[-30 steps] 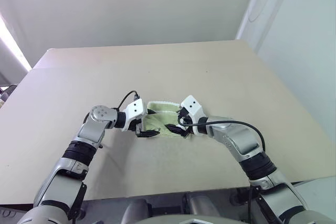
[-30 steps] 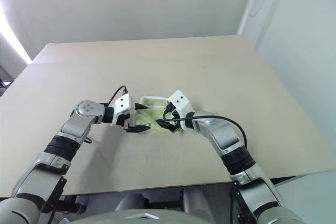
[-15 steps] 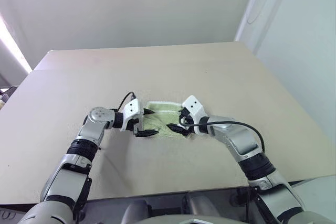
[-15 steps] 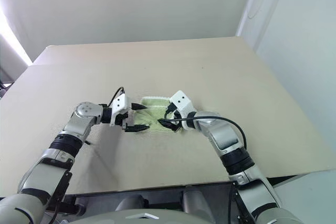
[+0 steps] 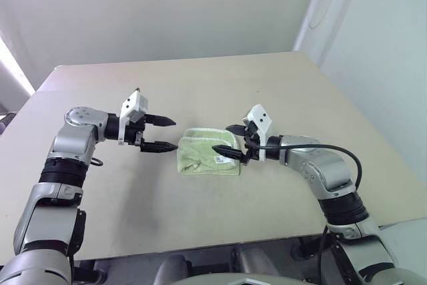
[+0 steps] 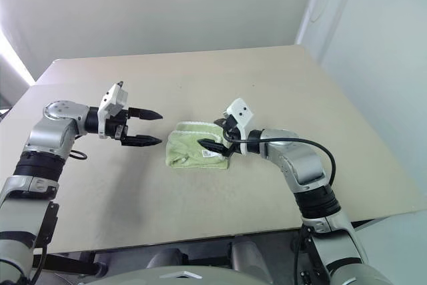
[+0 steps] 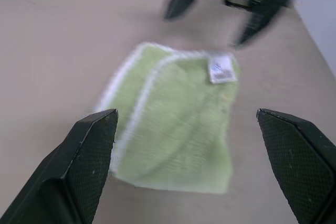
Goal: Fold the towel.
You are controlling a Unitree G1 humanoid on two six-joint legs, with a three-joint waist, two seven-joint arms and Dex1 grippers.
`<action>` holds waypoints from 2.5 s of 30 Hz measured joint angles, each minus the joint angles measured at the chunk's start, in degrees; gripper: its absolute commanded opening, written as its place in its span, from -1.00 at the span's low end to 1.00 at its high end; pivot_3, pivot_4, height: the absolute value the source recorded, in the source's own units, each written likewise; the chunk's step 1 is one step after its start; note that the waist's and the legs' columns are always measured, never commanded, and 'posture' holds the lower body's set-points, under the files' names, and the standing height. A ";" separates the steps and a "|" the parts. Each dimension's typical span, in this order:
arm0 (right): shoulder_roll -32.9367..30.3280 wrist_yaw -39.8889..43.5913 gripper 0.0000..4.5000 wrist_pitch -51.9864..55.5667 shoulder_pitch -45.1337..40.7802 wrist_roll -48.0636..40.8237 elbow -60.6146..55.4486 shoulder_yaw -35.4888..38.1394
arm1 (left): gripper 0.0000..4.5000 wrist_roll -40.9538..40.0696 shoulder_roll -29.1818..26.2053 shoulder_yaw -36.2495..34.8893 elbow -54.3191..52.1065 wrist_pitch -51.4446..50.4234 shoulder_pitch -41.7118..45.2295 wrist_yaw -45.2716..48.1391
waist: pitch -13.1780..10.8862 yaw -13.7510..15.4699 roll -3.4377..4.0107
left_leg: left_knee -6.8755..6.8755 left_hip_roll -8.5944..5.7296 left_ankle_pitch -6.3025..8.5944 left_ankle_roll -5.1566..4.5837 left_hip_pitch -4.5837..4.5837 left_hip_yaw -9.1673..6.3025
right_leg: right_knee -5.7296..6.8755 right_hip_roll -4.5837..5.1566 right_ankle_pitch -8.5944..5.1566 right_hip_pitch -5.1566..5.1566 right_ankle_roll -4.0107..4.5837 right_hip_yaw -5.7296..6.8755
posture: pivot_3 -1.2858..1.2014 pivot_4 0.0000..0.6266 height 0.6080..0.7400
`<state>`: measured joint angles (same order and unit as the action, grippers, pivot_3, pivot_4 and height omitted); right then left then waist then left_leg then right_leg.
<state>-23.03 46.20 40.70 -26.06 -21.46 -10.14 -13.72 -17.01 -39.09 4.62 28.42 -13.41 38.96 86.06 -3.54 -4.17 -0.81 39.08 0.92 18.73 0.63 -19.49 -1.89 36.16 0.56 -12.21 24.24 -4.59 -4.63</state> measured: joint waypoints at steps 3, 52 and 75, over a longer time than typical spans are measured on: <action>-1.51 2.75 0.96 -2.98 0.17 2.82 -0.98 -5.60 | 0.98 -0.55 -0.25 0.11 -4.97 -3.09 -3.41 -0.02 | 0.00 0.02 0.00 | -0.02 0.01 0.00 0.00 -0.03 0.01 | -0.01 0.00 -0.01 0.04 -0.01 0.00 | 0.03 -1.00 0.57; 0.18 -1.99 -0.99 -32.11 -3.08 34.71 20.61 -16.77 | 1.00 -11.00 -7.62 -5.76 -27.18 -16.37 -17.41 -11.35 | -0.06 0.07 -0.17 | 0.03 0.00 -0.03 0.06 0.11 0.00 | 0.04 0.01 -0.01 -0.04 0.06 -0.02 | 0.03 -1.00 0.57; -14.38 -7.62 -0.99 -21.06 -12.98 30.55 18.07 6.96 | 1.00 -7.23 -4.29 -2.98 -19.33 -12.34 -13.58 -9.75 | -0.12 0.05 -0.10 | -0.15 -0.01 -0.03 0.06 -0.03 0.06 | -0.07 0.02 -0.03 0.13 0.06 -0.04 | 0.03 -1.00 0.57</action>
<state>-37.40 38.58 19.64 -39.04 9.09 7.93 -6.76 -24.24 -43.39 1.63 9.09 -25.76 25.38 76.32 -3.66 -4.12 -0.91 38.94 0.90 18.70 0.69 -19.52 -1.83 36.09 0.57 -12.24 24.37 -4.52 -4.67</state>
